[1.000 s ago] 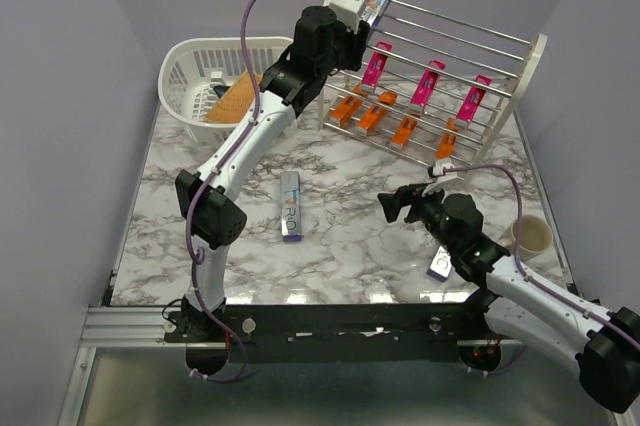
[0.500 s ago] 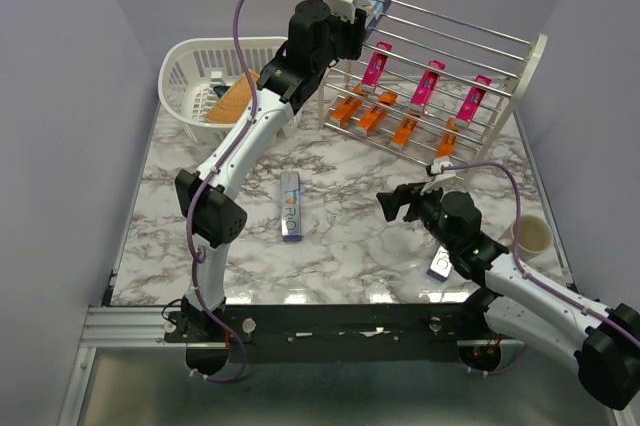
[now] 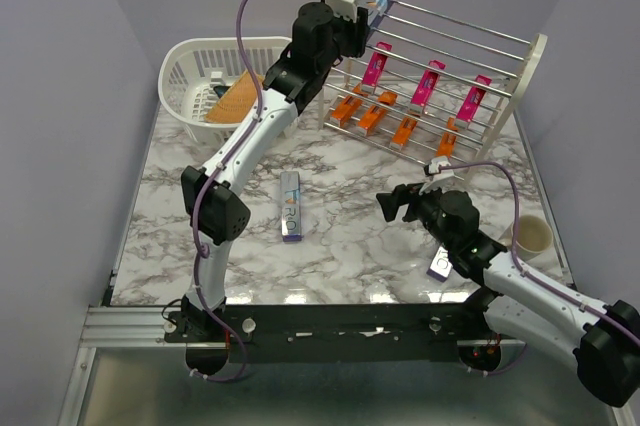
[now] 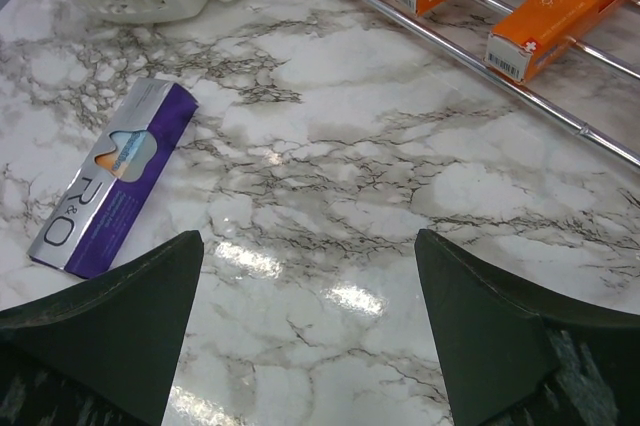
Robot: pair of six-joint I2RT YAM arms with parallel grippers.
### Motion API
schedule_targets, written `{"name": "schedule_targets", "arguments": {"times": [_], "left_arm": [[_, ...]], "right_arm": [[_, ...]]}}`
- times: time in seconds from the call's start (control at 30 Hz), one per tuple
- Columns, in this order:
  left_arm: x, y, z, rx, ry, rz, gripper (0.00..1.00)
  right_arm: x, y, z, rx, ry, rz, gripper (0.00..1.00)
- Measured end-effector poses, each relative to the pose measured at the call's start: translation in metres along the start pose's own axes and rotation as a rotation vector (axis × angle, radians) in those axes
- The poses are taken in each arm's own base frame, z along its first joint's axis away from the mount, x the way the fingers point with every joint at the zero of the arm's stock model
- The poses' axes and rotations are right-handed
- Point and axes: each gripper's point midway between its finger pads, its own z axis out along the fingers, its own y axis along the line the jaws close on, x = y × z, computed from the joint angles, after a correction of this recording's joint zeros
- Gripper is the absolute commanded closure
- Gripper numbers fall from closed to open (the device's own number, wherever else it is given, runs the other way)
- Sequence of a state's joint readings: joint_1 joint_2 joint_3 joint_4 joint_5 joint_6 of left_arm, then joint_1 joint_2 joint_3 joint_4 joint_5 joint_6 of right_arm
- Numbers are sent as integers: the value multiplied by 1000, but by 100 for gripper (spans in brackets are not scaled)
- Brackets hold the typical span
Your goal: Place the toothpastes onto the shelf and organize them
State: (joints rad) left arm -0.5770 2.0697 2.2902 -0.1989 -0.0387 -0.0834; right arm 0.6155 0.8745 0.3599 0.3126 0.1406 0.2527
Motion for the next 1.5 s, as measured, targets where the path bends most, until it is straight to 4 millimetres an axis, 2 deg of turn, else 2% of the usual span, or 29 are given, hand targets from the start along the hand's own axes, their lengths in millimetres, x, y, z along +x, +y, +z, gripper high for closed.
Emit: {"name": "schedule_targets", "arguments": {"times": [0.13, 0.27, 0.3, 0.5, 0.63, 0.7, 0.8, 0.87, 0.9, 0.97, 1.07, 1.13, 1.17, 1.27, 1.37, 1.5], "left_arm": [[0, 1, 5, -1, -18, -4, 43], [0, 1, 8, -1, -29, -9, 31], [0, 1, 9, -1, -29, -9, 24], [0, 0, 9, 1, -32, -16, 2], [-5, 0, 6, 2, -42, -21, 1], [-12, -1, -1, 3, -49, -27, 1], [-28, -1, -20, 4, -69, -44, 1], [-43, -1, -40, 5, -91, -59, 1], [-54, 0, -57, -3, -109, -69, 1], [-64, 3, -82, -23, -129, -92, 1], [-66, 10, -123, -67, -145, -132, 1], [-54, 17, -148, -112, -130, -166, 1], [-38, 22, -162, -144, -106, -186, 1], [-1, 29, -186, -208, -49, -214, 1], [64, 29, -213, -288, 71, -220, 1], [152, 19, -257, -355, 226, -224, 1]], "right_arm": [[1, 0, 0, 1, 3, 0, 5], [-2, 1, 1, -1, -1, -1, 5], [-2, 1, 1, -1, -1, -1, 5], [-1, 2, 3, -5, 8, -5, 5], [1, 2, 5, -7, 19, -9, 5], [0, 3, 5, -11, 20, -11, 5], [-1, 4, 6, -14, 21, -12, 5], [0, 4, 6, -15, 22, -13, 5], [0, 4, 6, -15, 22, -13, 5], [0, 4, 6, -15, 22, -13, 5], [0, 4, 6, -14, 22, -13, 5], [0, 4, 6, -14, 22, -13, 5], [0, 4, 6, -14, 23, -13, 5], [1, 4, 6, -13, 27, -14, 5], [2, 4, 7, -13, 29, -14, 5], [1, 4, 7, -13, 28, -14, 5]]}}
